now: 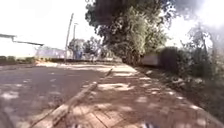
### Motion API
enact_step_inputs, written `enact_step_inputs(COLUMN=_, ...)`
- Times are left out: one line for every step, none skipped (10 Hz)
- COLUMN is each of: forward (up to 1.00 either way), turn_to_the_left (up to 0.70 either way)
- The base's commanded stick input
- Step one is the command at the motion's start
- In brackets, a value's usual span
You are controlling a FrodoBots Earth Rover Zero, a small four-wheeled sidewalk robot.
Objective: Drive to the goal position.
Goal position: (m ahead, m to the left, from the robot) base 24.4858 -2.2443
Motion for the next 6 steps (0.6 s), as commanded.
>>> enact_step_inputs(forward=0.70, turn_to_the_left=0.00)
enact_step_inputs(forward=0.70, turn_to_the_left=0.00)
enact_step_inputs(forward=0.70, turn_to_the_left=0.00)
enact_step_inputs(forward=0.70, turn_to_the_left=-0.18)
enact_step_inputs(forward=0.70, turn_to_the_left=-0.34)
enact_step_inputs(forward=0.79, turn_to_the_left=-0.21)
